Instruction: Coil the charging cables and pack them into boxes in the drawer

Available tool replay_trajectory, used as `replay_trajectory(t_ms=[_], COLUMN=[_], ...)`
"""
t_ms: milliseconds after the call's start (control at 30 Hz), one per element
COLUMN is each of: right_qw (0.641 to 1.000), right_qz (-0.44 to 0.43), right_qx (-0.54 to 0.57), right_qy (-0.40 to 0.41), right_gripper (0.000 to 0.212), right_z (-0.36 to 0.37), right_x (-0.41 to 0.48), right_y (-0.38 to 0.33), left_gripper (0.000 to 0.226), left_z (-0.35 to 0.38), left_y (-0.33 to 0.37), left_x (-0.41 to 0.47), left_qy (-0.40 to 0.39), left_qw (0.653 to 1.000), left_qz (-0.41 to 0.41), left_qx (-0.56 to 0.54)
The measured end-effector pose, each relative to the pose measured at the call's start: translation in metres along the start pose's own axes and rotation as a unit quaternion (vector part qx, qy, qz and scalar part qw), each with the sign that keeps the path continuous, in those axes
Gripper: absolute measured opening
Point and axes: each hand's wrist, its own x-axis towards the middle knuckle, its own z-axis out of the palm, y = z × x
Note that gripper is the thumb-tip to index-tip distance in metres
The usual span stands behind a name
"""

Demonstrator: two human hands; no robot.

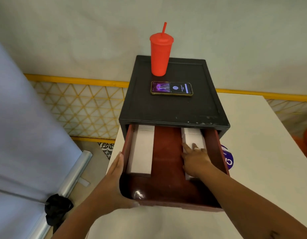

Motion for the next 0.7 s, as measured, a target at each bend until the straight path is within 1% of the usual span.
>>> replay_trajectory(t_ms=[100,167,200,300,333,367,467,533,633,700], right_qw=[1.000,0.999,0.999,0.997,0.997,0.998,0.998,0.997,0.996,0.994], right_qz=[-0.002,-0.016,-0.025,-0.027,-0.022,-0.019,-0.024,-0.026,-0.032,-0.031], right_qx=[-0.003,0.017,0.035,0.058,0.053,0.047,0.060,0.073,0.081,0.090], right_qy=[0.013,0.022,0.019,-0.033,-0.046,-0.047,-0.005,0.002,0.010,0.055], right_gripper=[0.054,0.055,0.062,0.099,0.103,0.100,0.085,0.084,0.089,0.086], right_z=[0.001,0.001,0.001,0.000,0.001,0.002,0.007,0.009,0.004,-0.003], right_x=[-0.001,-0.002,-0.004,-0.017,-0.021,-0.024,-0.028,-0.028,-0.035,-0.050], right_y=[-0.003,-0.001,0.000,0.007,0.009,0.010,0.013,0.015,0.018,0.022], left_gripper=[0.142,0.140,0.139,0.139,0.139,0.139,0.139,0.139,0.137,0.136], left_z=[0.001,0.002,0.003,0.006,0.006,0.006,0.007,0.007,0.009,0.008], left_y=[0.002,0.002,0.001,-0.005,-0.006,-0.006,-0.005,-0.003,-0.002,-0.002], left_x=[-0.001,-0.002,-0.002,-0.001,-0.002,-0.002,-0.002,-0.001,-0.002,-0.003], left_qy=[0.012,0.018,0.017,0.015,0.015,0.015,0.010,0.012,0.017,0.016], left_qw=[1.000,1.000,1.000,0.999,0.999,0.999,0.999,0.999,0.999,0.998], left_qz=[-0.016,-0.022,-0.023,-0.027,-0.028,-0.028,-0.024,-0.025,-0.025,-0.026], left_qx=[-0.004,0.002,0.002,-0.016,-0.020,-0.022,-0.023,-0.023,-0.036,-0.048])
